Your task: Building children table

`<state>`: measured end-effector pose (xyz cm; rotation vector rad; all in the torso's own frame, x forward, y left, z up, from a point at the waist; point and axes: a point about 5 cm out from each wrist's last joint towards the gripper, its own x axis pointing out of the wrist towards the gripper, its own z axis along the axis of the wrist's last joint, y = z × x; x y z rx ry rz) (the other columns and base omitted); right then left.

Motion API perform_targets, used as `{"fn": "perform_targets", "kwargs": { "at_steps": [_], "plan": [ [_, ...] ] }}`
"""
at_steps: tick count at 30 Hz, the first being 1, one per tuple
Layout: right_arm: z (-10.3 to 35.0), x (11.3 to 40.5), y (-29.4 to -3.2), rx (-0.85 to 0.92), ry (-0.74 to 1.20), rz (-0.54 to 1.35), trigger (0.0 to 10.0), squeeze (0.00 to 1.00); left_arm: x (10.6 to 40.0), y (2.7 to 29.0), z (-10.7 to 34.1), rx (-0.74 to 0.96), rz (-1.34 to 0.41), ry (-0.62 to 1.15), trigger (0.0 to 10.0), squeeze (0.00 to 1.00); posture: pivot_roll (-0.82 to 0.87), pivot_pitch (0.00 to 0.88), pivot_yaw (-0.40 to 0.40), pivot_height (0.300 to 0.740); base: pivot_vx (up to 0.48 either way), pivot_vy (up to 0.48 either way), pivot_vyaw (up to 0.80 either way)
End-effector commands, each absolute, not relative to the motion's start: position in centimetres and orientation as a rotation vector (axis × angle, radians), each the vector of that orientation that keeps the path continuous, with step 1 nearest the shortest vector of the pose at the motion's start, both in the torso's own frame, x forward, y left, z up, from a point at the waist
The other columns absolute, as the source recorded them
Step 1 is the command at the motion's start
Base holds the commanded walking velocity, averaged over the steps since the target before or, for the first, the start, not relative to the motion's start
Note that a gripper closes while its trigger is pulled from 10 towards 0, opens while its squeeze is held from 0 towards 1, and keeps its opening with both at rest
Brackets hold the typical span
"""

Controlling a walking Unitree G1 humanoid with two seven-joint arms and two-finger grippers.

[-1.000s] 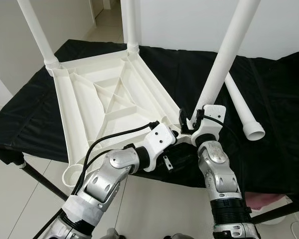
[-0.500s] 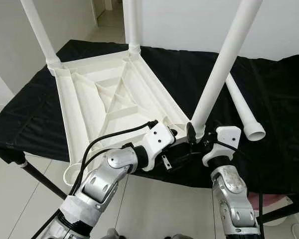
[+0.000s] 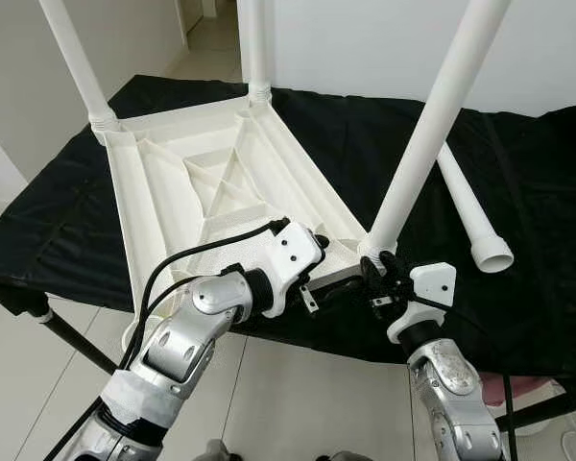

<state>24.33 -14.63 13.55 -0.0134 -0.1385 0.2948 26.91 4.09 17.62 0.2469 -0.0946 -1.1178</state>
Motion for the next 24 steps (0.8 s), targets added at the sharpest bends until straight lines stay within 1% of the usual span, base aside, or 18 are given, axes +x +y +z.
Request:
{"fn": "perform_targets", "kwargs": {
  "at_steps": [1, 2, 4, 7, 10, 15, 18, 19, 20, 21, 22, 23, 24],
  "plan": [
    [13.7, 24.6, -14.4, 0.004, -0.121, 0.348, 10.0, 0.0, 26.8, 4.2, 18.4, 0.26, -1.144, -0.11, 10.0, 0.0, -0.11, 0.075, 0.027, 0.74, 0.0, 0.0, 0.0],
    [14.0, 25.3, -14.4, 0.0, -0.121, 0.365, 10.0, 0.0, 26.6, 4.3, 18.6, 0.261, -1.149, -0.115, 10.0, 0.0, -0.11, 0.075, 0.027, 0.74, 0.0, 0.0, 0.0],
    [14.1, 25.5, -14.5, -0.003, -0.122, 0.368, 10.0, 0.0, 26.6, 4.3, 18.6, 0.261, -1.15, -0.115, 10.0, 0.0, -0.11, 0.075, 0.027, 0.74, 0.0, 0.0, 0.0],
    [14.9, 27.1, -15.6, -0.018, -0.14, 0.327, 10.0, 0.0, 26.4, 4.2, 18.8, 0.265, -1.154, -0.119, 10.0, 0.0, -0.1, 0.078, 0.024, 0.74, 0.0, 0.0, 0.0],
    [15.0, 27.4, -15.8, -0.016, -0.142, 0.321, 10.0, 0.0, 26.4, 4.2, 18.8, 0.266, -1.155, -0.12, 10.0, 0.0, -0.1, 0.078, 0.024, 0.74, 0.0, 0.0, 0.0],
    [15.5, 28.6, -16.9, -0.024, -0.153, 0.282, 10.0, 0.0, 26.4, 4.1, 18.4, 0.269, -1.146, -0.104, 10.0, 0.0, -0.1, 0.078, 0.023, 0.74, 0.0, 0.0, 0.0],
    [16.2, 29.9, -18.9, -0.034, -0.163, 0.193, 10.0, 0.0, 26.9, 4.1, 17.6, 0.272, -1.102, -0.059, 10.0, 0.0, -0.1, 0.078, 0.022, 0.74, 0.0, 0.0, 0.0],
    [16.2, 29.9, -18.9, -0.034, -0.163, 0.193, 10.0, 0.0, 26.9, 4.1, 17.6, 0.272, -1.102, -0.059, 10.0, 0.0, -0.1, 0.078, 0.022, 0.74, 0.0, 0.0, 0.0],
    [16.3, 30.1, -19.5, -0.04, -0.167, 0.165, 10.0, 0.0, 26.9, 4.1, 17.4, 0.28, -1.092, -0.049, 10.0, 0.0, -0.1, 0.075, 0.02, 0.74, 0.0, 0.0, 0.0],
    [16.6, 30.5, -20.7, -0.038, -0.178, 0.089, 10.0, 0.0, 27.0, 3.9, 17.1, 0.28, -1.077, -0.034, 10.0, 0.0, -0.11, 0.073, 0.02, 0.74, 0.0, 0.0, 0.0],
    [16.6, 30.5, -20.7, -0.038, -0.178, 0.089, 10.0, 0.0, 27.0, 3.9, 17.1, 0.28, -1.077, -0.034, 10.0, 0.0, -0.11, 0.073, 0.02, 0.74, 0.0, 0.0, 0.0],
    [16.8, 30.6, -21.3, -0.033, -0.184, 0.049, 10.0, 0.0, 27.1, 3.8, 17.0, 0.276, -1.068, -0.027, 10.0, 0.0, -0.11, 0.073, 0.021, 0.74, 0.0, 0.0, 0.0],
    [16.8, 30.6, -21.2, -0.016, -0.18, 0.06, 10.0, 0.0, 27.2, 3.8, 17.0, 0.275, -1.062, -0.027, 10.0, 0.0, -0.11, 0.073, 0.021, 0.74, 0.0, 0.0, 0.0]
  ]
}}
